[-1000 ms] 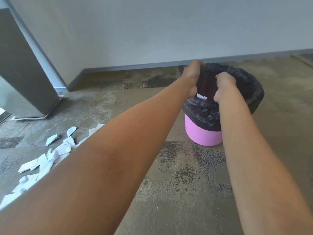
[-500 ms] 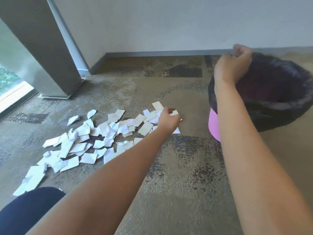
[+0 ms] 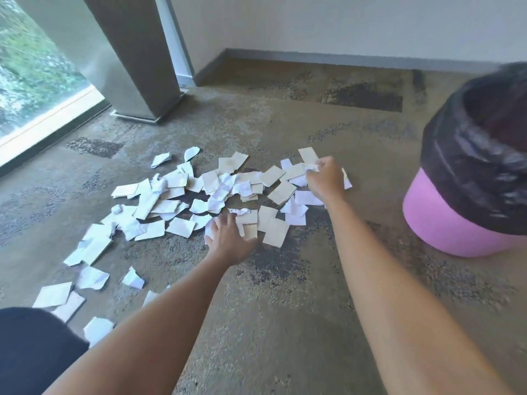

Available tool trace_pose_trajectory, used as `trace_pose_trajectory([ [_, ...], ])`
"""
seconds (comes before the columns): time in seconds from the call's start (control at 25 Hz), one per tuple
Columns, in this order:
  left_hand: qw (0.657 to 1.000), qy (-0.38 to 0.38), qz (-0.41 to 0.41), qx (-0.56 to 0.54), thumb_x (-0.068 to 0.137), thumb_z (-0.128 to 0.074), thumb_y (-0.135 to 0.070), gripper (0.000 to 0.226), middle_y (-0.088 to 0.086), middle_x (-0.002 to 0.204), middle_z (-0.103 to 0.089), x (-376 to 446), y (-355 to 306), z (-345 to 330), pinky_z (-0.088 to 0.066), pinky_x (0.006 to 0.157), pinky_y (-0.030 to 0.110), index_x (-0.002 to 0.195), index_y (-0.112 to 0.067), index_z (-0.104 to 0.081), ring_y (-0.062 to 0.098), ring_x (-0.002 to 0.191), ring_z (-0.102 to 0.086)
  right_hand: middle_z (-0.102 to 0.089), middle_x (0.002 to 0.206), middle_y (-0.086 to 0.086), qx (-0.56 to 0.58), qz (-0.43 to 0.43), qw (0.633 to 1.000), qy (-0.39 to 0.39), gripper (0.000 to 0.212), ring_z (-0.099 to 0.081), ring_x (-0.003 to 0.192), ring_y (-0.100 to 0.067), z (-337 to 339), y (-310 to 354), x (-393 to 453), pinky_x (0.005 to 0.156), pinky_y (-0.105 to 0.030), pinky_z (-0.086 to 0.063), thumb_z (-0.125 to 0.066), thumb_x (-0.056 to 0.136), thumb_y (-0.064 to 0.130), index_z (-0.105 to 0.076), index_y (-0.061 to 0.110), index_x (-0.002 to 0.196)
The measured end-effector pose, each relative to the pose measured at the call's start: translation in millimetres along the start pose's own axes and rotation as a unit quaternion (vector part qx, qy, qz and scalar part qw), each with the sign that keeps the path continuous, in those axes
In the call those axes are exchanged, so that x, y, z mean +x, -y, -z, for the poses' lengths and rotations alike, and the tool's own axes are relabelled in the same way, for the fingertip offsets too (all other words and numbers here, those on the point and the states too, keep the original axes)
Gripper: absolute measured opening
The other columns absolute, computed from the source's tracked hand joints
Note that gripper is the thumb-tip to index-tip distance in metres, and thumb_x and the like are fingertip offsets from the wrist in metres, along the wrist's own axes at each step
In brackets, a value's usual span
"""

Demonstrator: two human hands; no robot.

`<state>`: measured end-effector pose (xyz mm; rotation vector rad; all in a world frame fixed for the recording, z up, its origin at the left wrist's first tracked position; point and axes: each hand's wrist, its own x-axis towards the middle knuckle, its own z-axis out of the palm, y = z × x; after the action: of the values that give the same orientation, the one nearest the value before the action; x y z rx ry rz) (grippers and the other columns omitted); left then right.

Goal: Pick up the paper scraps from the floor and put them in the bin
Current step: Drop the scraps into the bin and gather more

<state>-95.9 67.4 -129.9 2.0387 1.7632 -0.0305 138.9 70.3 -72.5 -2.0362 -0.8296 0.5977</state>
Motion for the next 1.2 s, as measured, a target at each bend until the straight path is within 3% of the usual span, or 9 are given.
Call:
trace_pose_trajectory([
  [0.2,0.993,0.048,-0.088,0.056,0.071,-0.066,-0.066,0.110,0.013,0.159,-0.004,12.4,12.0,2.7,-0.008,0.117,0.062,0.154,-0.022,-0.008,0.044,0.147,0.006,-0.032,0.148,-0.009,-0.213,-0.011,0.945,0.247,0.085,-0.033,0.137,-0.033,-58.0,-27.2,-29.6,0.106,-0.049,-0.037,-0.076,0.073,0.046,-0.034,0.019,0.143],
  [0.32,0.987,0.092,-0.104,0.086,0.070,-0.076,-0.056,0.119,0.013,0.161,0.012,23.9,2.7,4.3,-0.008,0.117,0.063,0.155,-0.026,0.002,0.048,0.145,0.017,0.007,0.162,-0.006,-0.336,0.051,0.888,0.308,0.112,0.007,0.147,-0.044,-77.3,-45.3,-55.3,0.113,-0.069,-0.007,-0.080,0.064,0.058,-0.017,0.028,0.152],
  [0.4,0.983,0.122,-0.102,0.093,0.068,-0.079,-0.054,0.124,0.007,0.161,0.022,31.2,-4.5,5.8,-0.018,0.113,0.067,0.154,-0.032,0.007,0.050,0.143,0.020,0.022,0.161,-0.006,-0.348,0.067,0.880,0.317,0.121,0.018,0.146,-0.044,-82.3,-49.8,-61.9,0.111,-0.070,0.004,-0.080,0.065,0.057,-0.004,0.030,0.155],
  [0.52,0.972,0.159,-0.101,0.141,0.075,-0.073,-0.056,0.120,0.009,0.160,0.027,35.7,-7.7,9.3,-0.023,0.112,0.064,0.153,-0.036,0.016,0.051,0.144,0.013,0.023,0.161,-0.006,-0.339,0.098,0.879,0.320,0.115,0.015,0.147,-0.043,-86.1,-50.9,-66.6,0.115,-0.064,0.002,-0.078,0.074,0.048,0.001,0.029,0.156],
  [0.68,0.944,0.167,-0.126,0.254,0.084,-0.058,-0.065,0.105,0.015,0.162,0.015,37.9,-1.1,7.2,-0.023,0.113,0.059,0.153,-0.036,0.016,0.051,0.146,0.000,0.017,0.163,-0.004,-0.302,0.153,0.890,0.306,0.097,0.010,0.149,-0.038,-86.4,-53.4,-67.0,0.118,-0.055,-0.004,-0.070,0.087,0.035,-0.002,0.029,0.157],
  [0.84,0.934,0.120,-0.154,0.300,0.087,-0.051,-0.065,0.099,0.019,0.162,-0.005,42.3,-2.1,9.7,-0.041,0.103,0.053,0.155,-0.030,0.010,0.049,0.140,-0.028,0.010,0.164,0.002,-0.361,0.184,0.864,0.299,0.092,0.003,0.150,-0.037,-89.1,-51.9,-61.9,0.117,-0.058,-0.010,-0.066,0.089,0.039,-0.004,0.032,0.156],
  [0.92,0.928,0.078,-0.170,0.321,0.089,-0.050,-0.063,0.095,0.022,0.156,-0.022,41.4,-5.9,9.7,-0.047,0.094,0.047,0.156,-0.022,0.003,0.044,0.130,-0.045,0.002,0.165,0.004,-0.404,0.203,0.844,0.288,0.091,-0.009,0.147,-0.038,-92.7,-47.5,-58.4,0.113,-0.058,-0.020,-0.067,0.088,0.043,-0.007,0.035,0.156],
  [1.08,0.944,0.058,-0.168,0.279,0.087,-0.059,-0.052,0.083,0.018,0.139,-0.041,44.9,-6.3,7.0,-0.049,0.087,0.045,0.152,-0.019,-0.019,0.040,0.118,-0.056,-0.012,0.161,0.002,-0.439,0.211,0.825,0.285,0.090,-0.019,0.139,-0.037,-96.0,-39.3,-52.7,0.104,-0.052,-0.032,-0.068,0.086,0.047,-0.012,0.035,0.155],
  [1.2,0.957,0.019,-0.192,0.218,0.087,-0.061,-0.027,0.051,0.015,0.121,-0.058,50.5,-0.3,15.8,-0.054,0.082,0.045,0.134,-0.016,-0.044,0.037,0.105,-0.063,-0.021,0.155,0.000,-0.424,0.196,0.840,0.276,0.092,-0.023,0.137,-0.038,-97.2,-36.3,-48.7,0.103,-0.053,-0.035,-0.069,0.084,0.048,-0.013,0.030,0.155],
])
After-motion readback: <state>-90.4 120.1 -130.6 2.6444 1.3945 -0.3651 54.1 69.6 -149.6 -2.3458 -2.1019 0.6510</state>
